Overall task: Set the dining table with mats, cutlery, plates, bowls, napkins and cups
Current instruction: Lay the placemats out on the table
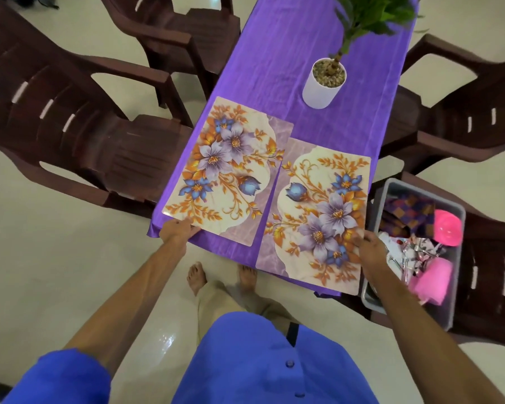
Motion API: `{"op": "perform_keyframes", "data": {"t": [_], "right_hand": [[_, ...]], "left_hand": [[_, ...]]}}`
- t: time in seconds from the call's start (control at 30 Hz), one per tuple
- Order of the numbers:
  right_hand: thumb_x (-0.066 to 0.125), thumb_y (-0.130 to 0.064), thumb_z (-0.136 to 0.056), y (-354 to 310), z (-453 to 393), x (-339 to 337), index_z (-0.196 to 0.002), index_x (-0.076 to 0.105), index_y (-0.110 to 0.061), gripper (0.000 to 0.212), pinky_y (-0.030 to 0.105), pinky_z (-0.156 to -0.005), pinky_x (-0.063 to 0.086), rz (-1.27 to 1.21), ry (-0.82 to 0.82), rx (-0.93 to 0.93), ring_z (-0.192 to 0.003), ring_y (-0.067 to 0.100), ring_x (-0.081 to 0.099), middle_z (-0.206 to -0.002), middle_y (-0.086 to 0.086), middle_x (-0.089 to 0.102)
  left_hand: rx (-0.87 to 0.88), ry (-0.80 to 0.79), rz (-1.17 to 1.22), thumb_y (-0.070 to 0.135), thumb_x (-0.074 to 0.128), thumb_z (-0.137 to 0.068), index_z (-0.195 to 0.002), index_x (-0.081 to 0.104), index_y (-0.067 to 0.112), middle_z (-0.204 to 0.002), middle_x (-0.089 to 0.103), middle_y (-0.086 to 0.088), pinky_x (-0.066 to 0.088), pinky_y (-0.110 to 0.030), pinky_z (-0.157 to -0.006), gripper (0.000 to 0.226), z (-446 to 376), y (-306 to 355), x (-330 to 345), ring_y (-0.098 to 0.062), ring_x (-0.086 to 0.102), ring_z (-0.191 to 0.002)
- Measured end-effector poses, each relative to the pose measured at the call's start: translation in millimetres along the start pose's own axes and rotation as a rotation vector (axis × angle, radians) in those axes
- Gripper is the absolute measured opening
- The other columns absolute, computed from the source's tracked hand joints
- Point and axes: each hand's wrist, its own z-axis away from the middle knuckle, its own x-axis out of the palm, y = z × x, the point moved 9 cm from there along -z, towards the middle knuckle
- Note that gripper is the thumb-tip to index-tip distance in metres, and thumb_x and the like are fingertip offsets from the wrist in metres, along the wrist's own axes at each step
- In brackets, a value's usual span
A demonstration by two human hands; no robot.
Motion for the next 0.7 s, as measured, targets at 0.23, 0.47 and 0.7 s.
{"op": "perform_keyframes", "data": {"t": [0.23,0.47,0.7], "right_hand": [[0.065,-0.042,-0.077,1,-7,26,-0.125,0.062,-0.015,0.056,0.049,-0.093,0.058,0.215,0.062,0.056,-0.102,0.036,0.068,-0.114,0.012,0.069],[0.064,-0.021,-0.09,-55,40,44,-0.138,0.046,-0.002,0.055,0.057,-0.097,0.047,0.736,0.293,-0.206,-0.125,0.047,0.049,-0.135,0.025,0.049],[0.07,-0.01,-0.089,-98,79,196,-0.124,0.065,-0.007,0.036,0.032,-0.081,0.053,0.474,-0.294,-0.347,-0.101,0.029,0.071,-0.113,0.011,0.074]], "left_hand": [[-0.081,-0.072,0.472,0.019,0.069,-0.1,-0.115,0.063,0.004,-0.107,0.072,-0.01,0.063,-0.039,-0.09,0.022,-7,-10,12,-0.024,0.075,-0.096],[-0.107,-0.096,0.524,0.021,0.07,-0.1,-0.114,0.062,0.006,-0.112,0.073,-0.013,0.062,-0.042,-0.093,0.022,1,-14,11,-0.025,0.076,-0.092],[-0.09,-0.014,0.549,0.016,0.07,-0.1,-0.112,0.066,0.002,-0.107,0.074,-0.013,0.063,-0.034,-0.081,0.019,13,-15,0,-0.023,0.076,-0.089]]}}
